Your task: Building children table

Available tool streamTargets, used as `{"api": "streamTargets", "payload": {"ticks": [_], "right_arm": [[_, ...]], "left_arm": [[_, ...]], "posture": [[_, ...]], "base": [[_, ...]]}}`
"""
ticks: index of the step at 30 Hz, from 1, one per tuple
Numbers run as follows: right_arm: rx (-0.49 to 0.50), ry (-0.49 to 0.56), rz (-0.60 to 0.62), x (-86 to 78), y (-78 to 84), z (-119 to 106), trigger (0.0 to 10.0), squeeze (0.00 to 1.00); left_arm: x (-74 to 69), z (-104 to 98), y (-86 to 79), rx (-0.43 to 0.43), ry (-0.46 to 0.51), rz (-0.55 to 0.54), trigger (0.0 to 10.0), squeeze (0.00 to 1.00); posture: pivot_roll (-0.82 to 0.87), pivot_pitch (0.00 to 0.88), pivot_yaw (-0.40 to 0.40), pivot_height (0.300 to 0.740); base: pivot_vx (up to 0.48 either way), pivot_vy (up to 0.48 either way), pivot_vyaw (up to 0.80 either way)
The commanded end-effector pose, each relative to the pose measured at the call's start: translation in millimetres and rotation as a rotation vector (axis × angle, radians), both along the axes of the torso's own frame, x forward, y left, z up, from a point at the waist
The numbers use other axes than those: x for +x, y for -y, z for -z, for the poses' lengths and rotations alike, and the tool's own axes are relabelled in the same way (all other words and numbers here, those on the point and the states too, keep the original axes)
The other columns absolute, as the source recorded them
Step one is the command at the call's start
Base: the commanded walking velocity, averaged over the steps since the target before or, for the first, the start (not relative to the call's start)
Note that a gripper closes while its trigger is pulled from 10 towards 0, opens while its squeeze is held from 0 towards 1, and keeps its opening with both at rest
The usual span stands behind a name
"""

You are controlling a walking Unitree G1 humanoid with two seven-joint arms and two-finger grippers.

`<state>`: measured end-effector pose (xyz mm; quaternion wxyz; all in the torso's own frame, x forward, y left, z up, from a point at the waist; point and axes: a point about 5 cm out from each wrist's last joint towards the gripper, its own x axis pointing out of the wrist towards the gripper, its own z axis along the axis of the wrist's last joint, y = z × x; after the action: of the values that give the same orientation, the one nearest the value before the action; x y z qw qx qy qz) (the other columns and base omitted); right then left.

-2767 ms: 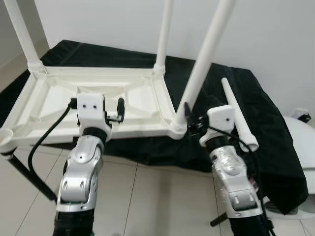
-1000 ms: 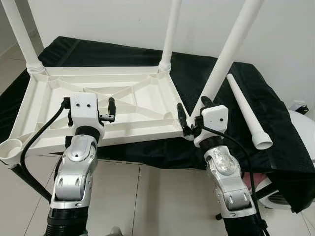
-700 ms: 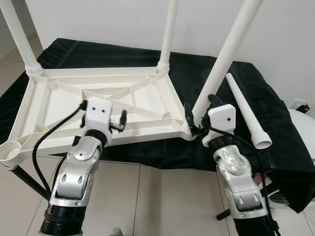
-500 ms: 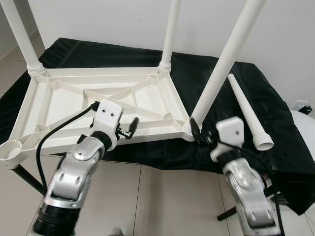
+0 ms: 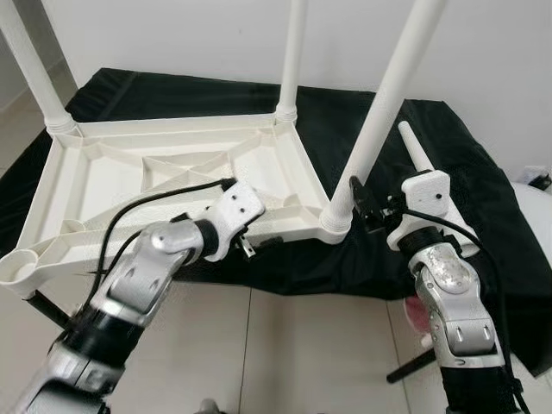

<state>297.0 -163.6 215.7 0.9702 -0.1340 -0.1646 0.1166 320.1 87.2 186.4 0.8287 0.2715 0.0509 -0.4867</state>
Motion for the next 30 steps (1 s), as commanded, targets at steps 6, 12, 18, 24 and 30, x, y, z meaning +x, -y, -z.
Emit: {"api": "streamTargets", "payload": {"ticks": [6, 12, 18, 24, 30], "right_arm": [[-0.037, -0.101, -0.023, 26.0, -5.2, 6.0, 10.0, 0.0], [-0.043, -0.122, -0.045, 37.8, -13.1, 4.7, 10.0, 0.0], [-0.046, -0.133, -0.114, 45.7, -26.1, 1.6, 10.0, 0.0], [-0.033, -0.138, -0.2, 44.1, -38.9, 2.3, 10.0, 0.0], [-0.057, -0.151, -0.224, 43.1, -35.5, 4.0, 10.0, 0.0]], "left_arm": [[23.6, 17.4, 7.5, 0.107, -0.054, 0.026, 10.0, 0.0], [33.5, 28.3, 6.9, 0.158, -0.077, 0.01, 9.5, 0.0], [43.4, 34.1, 3.8, 0.17, -0.089, -0.02, 0.0, 0.0], [45.6, 34.9, 3.7, 0.161, -0.105, 0.011, 0.0, 0.0], [39.9, 36.2, 5.2, 0.171, -0.129, 0.139, 0.0, 0.0]], "posture": [[0.0, 0.133, -0.016, 0.74], [-0.01, 0.148, -0.018, 0.74], [0.0, 0.156, -0.027, 0.74], [0.0, 0.156, -0.032, 0.74], [0.0, 0.157, -0.032, 0.74]], "base": [[0.0, 0.0, 0.0], [0.0, 0.0, 0.0], [0.0, 0.0, 0.0], [0.0, 0.0, 0.0], [0.0, 0.0, 0.0]]}}
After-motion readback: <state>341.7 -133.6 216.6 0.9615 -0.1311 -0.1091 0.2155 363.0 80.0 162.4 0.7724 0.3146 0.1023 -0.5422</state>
